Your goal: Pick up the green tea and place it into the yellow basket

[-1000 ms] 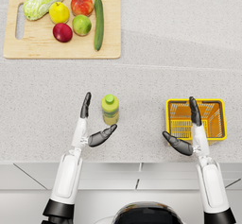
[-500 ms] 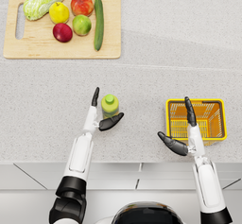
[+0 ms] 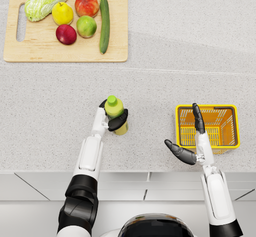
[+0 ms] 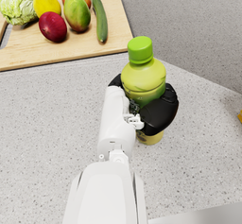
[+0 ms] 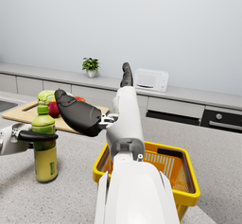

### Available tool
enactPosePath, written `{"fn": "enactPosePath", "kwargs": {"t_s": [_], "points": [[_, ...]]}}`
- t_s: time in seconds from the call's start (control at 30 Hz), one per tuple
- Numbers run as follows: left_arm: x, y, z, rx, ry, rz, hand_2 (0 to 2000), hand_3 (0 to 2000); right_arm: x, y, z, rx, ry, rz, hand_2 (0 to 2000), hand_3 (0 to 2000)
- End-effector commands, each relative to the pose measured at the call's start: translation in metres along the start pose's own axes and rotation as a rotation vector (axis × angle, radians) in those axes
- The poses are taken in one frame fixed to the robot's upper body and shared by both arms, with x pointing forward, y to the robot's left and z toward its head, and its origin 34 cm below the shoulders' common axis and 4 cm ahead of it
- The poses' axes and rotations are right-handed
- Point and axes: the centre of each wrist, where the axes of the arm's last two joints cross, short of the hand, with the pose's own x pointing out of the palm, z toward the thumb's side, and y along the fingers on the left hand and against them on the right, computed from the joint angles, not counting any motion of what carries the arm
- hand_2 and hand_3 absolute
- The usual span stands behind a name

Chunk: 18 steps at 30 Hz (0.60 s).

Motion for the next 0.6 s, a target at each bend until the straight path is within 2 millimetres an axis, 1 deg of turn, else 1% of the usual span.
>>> {"fn": "enactPosePath", "kwargs": {"t_s": [0.03, 0.07, 0.13, 0.2, 0.27, 0.33, 0.37, 0.4, 0.53, 0.6], "points": [[0.007, -0.003, 0.016, 0.074, 0.017, -0.033, 2000, 2000, 0.0, -0.002, 0.004, -0.017, -0.003, -0.006, 0, 0], [0.01, -0.011, 0.029, 0.156, 0.013, -0.053, 2000, 2000, 0.001, -0.002, 0.005, -0.022, -0.005, -0.003, 0, 0], [0.02, -0.029, 0.065, 0.329, 0.013, -0.096, 2000, 2000, 0.006, -0.005, -0.001, -0.003, -0.016, 0.012, 0, 0], [0.026, -0.044, 0.096, 0.461, 0.001, -0.121, 2000, 2000, 0.014, -0.008, -0.002, 0.0, -0.029, 0.033, 0, 0], [0.035, -0.061, 0.117, 0.569, 0.006, -0.16, 2000, 2000, 0.024, -0.013, -0.005, 0.007, -0.045, 0.061, 0, 0], [0.04, -0.073, 0.13, 0.635, 0.007, -0.186, 2000, 2000, 0.031, -0.022, -0.006, 0.003, -0.062, 0.073, 0, 0], [0.044, -0.078, 0.133, 0.656, 0.011, -0.205, 2000, 2000, 0.035, -0.027, -0.005, -0.003, -0.07, 0.081, 0, 0], [0.046, -0.081, 0.133, 0.664, 0.017, -0.226, 2000, 2000, 0.04, -0.031, -0.002, -0.013, -0.078, 0.09, 0, 0], [0.056, -0.093, 0.134, 0.7, 0.035, -0.292, 2000, 2000, 0.061, -0.056, 0.002, -0.048, 0.051, 0.128, 0, 0], [0.063, -0.102, 0.135, 0.723, 0.044, -0.325, 2000, 2000, 0.063, -0.063, 0.003, -0.052, 0.083, 0.126, 0, 0]]}}
